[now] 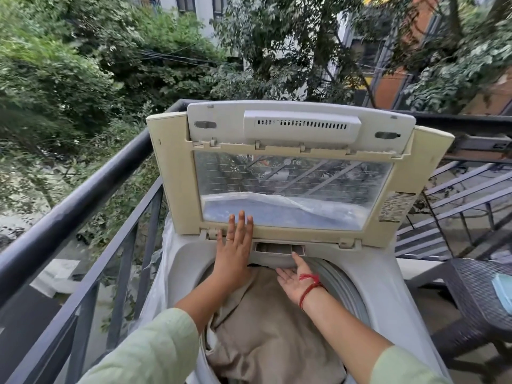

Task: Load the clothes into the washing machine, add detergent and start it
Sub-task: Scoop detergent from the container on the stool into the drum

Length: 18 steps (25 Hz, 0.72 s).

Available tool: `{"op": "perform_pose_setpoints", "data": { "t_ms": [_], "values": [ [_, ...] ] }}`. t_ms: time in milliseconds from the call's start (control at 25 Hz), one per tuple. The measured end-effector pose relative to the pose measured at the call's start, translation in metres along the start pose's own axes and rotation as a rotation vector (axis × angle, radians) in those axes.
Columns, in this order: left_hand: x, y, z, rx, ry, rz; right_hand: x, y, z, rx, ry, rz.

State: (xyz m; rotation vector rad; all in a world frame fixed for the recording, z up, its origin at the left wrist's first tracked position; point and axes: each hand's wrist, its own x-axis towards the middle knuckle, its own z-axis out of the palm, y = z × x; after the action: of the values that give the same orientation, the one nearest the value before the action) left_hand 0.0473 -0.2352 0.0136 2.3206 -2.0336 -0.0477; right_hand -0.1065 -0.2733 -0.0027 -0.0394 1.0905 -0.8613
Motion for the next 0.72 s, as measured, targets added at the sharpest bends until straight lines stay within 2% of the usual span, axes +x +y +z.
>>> {"op": "perform_pose_setpoints", "data": {
  "t_ms": [160,440,600,720],
  "values": [
    [-0.002,0.002,-0.003,-0.025,-0.033,-0.003,-0.003,-0.001,-0.005,-0.041,0.013,-0.014],
    [-0.014,0.002,-0.004,-0.013,-0.188,-0.015,-0.017,-0.004,-0.016,-0.185,-0.038,0.042],
    [-0.025,0.012,-0.011,-0.036,-0.179,-0.030,-0.039,-0.004,-0.029,-0.307,-0.089,0.090],
    [-0.040,0.024,-0.015,-0.117,-0.120,-0.026,-0.059,-0.011,-0.045,-0.321,-0.119,0.052]
  ]
}}
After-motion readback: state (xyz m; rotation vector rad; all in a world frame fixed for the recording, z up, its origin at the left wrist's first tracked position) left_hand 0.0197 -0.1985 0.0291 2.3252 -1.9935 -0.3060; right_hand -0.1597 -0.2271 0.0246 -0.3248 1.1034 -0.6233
